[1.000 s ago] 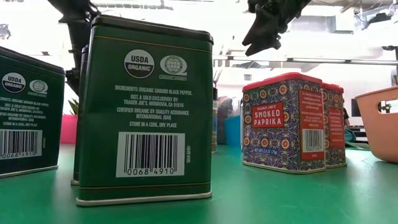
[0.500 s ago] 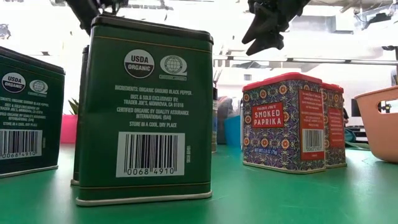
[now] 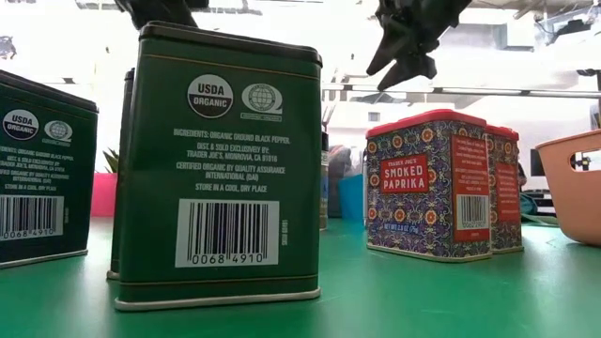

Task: Sort spices by type
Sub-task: Put the black seasoning can into the blue bin

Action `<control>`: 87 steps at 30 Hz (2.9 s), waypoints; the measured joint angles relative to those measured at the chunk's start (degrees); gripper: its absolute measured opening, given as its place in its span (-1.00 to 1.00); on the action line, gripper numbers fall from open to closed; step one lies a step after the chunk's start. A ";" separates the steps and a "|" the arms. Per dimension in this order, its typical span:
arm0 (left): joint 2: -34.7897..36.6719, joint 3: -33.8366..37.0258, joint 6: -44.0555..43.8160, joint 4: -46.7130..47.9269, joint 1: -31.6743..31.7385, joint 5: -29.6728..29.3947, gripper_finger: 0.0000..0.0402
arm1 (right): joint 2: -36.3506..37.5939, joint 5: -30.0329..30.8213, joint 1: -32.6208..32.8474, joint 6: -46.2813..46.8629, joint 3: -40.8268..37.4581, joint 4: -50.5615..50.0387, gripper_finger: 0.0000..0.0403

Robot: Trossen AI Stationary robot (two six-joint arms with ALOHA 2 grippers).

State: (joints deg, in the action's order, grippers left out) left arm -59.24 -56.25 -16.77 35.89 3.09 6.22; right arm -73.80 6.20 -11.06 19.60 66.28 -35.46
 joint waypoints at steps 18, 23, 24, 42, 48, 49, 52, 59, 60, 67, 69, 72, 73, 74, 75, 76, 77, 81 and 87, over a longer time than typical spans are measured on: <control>-17.16 -6.58 -50.08 4.54 -27.36 -4.45 0.49 | -0.06 0.56 -4.82 -14.17 4.05 -0.89 0.27; -26.49 -16.13 -60.60 12.48 -30.20 -4.32 0.49 | -0.07 0.61 -5.28 -18.22 5.16 -1.10 0.27; -28.11 -18.05 -62.56 13.34 -30.69 -3.88 0.49 | -0.05 0.63 -5.28 -18.83 5.35 -1.00 0.27; -40.24 -26.97 -89.86 18.78 -36.03 -5.39 0.49 | -0.02 -0.05 -3.47 -28.23 5.62 -1.51 0.27; -41.59 -26.93 -90.36 20.36 -36.13 -6.32 0.49 | -0.02 -0.18 -2.39 -29.12 5.62 -1.45 0.27; -42.28 -26.95 -89.93 20.12 -36.13 -6.43 0.49 | -0.02 -0.22 -2.42 -29.12 5.62 -1.53 0.27; -43.30 -26.95 -89.39 20.05 -36.05 -6.41 0.49 | -0.02 -0.21 -2.42 -29.11 5.60 -1.74 0.27; -46.23 -26.95 -87.50 19.75 -36.68 -5.18 0.49 | -0.02 -0.22 -2.02 -28.72 5.60 -1.86 0.27; -46.67 -26.95 -87.03 19.81 -36.70 -5.13 0.49 | -0.02 -0.22 -2.02 -28.69 5.60 -1.86 0.27; -48.86 -26.93 -83.47 18.57 -36.65 -4.89 0.49 | -0.02 -0.22 -2.04 -28.66 5.60 -1.88 0.27; -48.78 -26.93 -82.65 18.50 -36.50 -5.25 0.45 | -0.02 -0.22 -2.02 -28.66 5.60 -1.88 0.27; -48.82 -26.93 -81.45 18.55 -36.41 -5.70 0.30 | -0.02 -0.22 -2.04 -28.66 5.60 -1.86 0.27; -48.81 -26.93 -81.26 18.31 -36.39 -5.78 0.23 | -0.02 -0.21 -2.04 -28.66 5.60 -1.86 0.27; -48.81 -26.93 -81.19 18.06 -36.39 -5.89 0.16 | -0.02 -0.21 -2.04 -28.65 5.60 -1.85 0.27; -48.81 -26.93 -81.23 17.78 -36.42 -5.90 0.08 | -0.02 -0.22 -2.04 -28.64 5.60 -1.84 0.27; -48.81 -26.93 -81.20 17.40 -36.46 -5.90 -0.01 | -0.02 -0.20 -2.04 -28.64 5.60 -1.84 0.27; -48.81 -26.93 -80.96 16.99 -36.48 -5.88 -0.09 | -0.02 -0.22 -2.04 -28.62 5.57 -1.84 0.27; -48.81 -26.93 -79.46 17.17 -36.48 -5.51 -0.39 | -0.02 -0.20 -2.07 -28.62 5.57 -1.82 0.27; -46.92 -26.88 -77.88 20.53 -36.48 -5.62 -0.43 | -0.02 -0.20 -2.07 -28.25 5.57 -1.82 0.27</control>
State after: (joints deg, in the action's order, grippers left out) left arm -106.16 -83.13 -94.65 56.41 -33.39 0.60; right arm -73.82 6.00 -13.13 -8.64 71.85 -37.28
